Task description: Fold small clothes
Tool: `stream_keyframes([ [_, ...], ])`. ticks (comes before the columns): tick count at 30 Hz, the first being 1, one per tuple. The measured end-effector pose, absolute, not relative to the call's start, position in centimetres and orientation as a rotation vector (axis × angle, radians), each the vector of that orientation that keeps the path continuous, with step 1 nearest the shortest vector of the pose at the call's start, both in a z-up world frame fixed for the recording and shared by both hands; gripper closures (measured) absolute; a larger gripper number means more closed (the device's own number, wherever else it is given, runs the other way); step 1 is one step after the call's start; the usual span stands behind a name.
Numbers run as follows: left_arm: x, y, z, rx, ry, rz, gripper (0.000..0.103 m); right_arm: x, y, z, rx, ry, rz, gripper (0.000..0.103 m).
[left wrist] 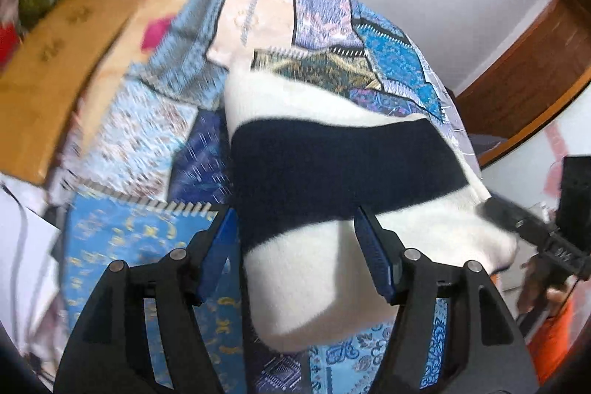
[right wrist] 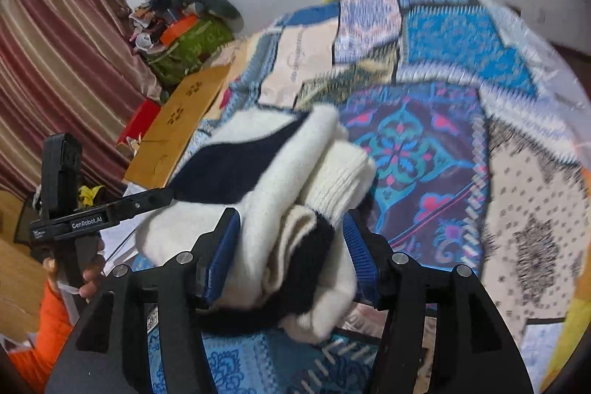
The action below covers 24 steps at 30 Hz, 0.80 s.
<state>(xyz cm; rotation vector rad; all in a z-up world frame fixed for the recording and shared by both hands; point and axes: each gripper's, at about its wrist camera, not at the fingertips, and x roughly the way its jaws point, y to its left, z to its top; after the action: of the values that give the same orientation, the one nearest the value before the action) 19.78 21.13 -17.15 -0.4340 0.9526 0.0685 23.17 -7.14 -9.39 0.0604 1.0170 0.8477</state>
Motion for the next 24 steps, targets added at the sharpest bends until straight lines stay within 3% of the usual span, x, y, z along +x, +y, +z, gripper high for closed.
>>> stream_keyframes([
  [15, 10.8, 12.8, 0.0, -0.169, 0.486, 0.101, 0.038, 15.1, -10.3, 4.5, 0.077, 0.531, 0.896, 0.048],
  [24, 3.5, 8.6, 4.5, -0.073, 0.266, 0.141, 0.038, 8.3, -11.6, 9.2, 0.082, 0.284, 0.891, 0.048],
])
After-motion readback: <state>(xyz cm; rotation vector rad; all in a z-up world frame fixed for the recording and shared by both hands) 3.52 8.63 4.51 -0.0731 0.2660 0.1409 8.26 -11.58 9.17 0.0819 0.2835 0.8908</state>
